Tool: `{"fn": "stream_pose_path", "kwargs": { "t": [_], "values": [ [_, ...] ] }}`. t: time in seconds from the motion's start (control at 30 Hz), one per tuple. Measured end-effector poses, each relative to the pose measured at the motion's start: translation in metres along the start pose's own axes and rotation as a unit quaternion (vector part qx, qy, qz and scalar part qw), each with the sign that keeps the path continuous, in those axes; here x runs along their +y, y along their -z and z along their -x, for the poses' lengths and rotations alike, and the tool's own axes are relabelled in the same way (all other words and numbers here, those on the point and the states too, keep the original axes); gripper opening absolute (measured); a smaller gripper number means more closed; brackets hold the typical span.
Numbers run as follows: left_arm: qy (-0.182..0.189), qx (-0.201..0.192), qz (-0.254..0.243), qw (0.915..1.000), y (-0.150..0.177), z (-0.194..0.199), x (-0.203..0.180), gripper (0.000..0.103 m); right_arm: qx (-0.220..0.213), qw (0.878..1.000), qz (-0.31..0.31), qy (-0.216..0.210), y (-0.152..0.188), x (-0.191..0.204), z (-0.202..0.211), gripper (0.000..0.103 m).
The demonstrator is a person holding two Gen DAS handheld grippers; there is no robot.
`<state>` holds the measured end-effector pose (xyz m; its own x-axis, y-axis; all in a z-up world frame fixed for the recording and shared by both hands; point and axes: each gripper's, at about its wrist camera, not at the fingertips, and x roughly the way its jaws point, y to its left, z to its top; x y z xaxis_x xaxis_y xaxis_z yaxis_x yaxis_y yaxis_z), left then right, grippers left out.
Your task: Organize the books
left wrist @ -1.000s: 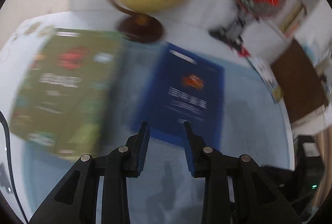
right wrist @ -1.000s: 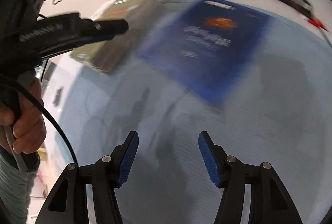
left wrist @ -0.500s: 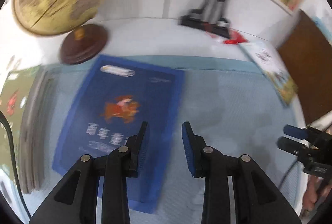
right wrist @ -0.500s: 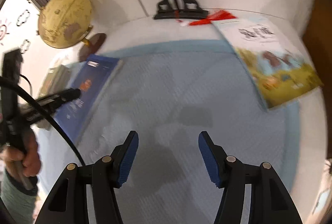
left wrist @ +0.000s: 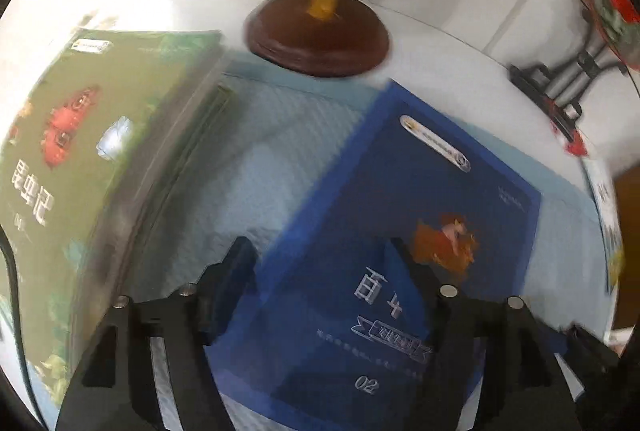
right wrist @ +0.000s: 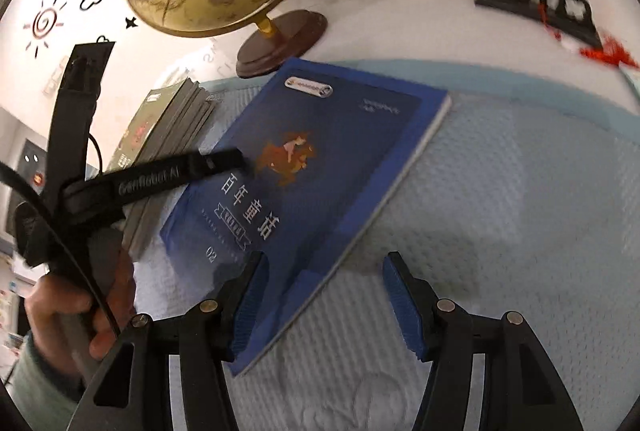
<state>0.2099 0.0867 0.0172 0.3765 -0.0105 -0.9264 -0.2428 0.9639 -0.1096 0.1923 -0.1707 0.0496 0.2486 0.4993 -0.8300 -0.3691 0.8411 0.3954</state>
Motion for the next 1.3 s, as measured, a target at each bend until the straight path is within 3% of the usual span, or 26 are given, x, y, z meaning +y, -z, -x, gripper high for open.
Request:
{"fn": "stream_pose_path", "kwargs": {
  "t": [0.13,0.3,0.47,0.63,0.97,1.3],
  "values": [
    [0.023,0.013,-0.025,0.9994,0.026,0.008,-0.015,0.067,0.009,1.0,0.012,0.008,0.005,-0.004,0.003,0.048],
    [0.081,0.037,-0.043,0.9951,0.097,0.036,-0.054,0.066,0.03,0.999,-0.012,0.015,0.04,-0.042,0.04,0.048],
    [0.077,0.048,-0.082,0.9925,0.178,0.062,-0.113,0.063,0.053,0.998,-0.014,0.039,0.108,-0.075,0.088,0.048],
    [0.069,0.045,-0.1,0.9916,0.227,0.078,-0.146,0.06,0.066,0.995,-0.017,0.076,0.164,-0.086,0.119,0.048],
    [0.067,0.029,-0.099,0.9924,0.247,0.086,-0.149,0.06,0.076,0.99,-0.01,0.119,0.201,-0.073,0.13,0.048],
    [0.065,0.022,-0.097,0.9929,0.258,0.088,-0.152,0.058,0.065,0.989,0.002,0.134,0.21,-0.059,0.127,0.049]
  ]
}}
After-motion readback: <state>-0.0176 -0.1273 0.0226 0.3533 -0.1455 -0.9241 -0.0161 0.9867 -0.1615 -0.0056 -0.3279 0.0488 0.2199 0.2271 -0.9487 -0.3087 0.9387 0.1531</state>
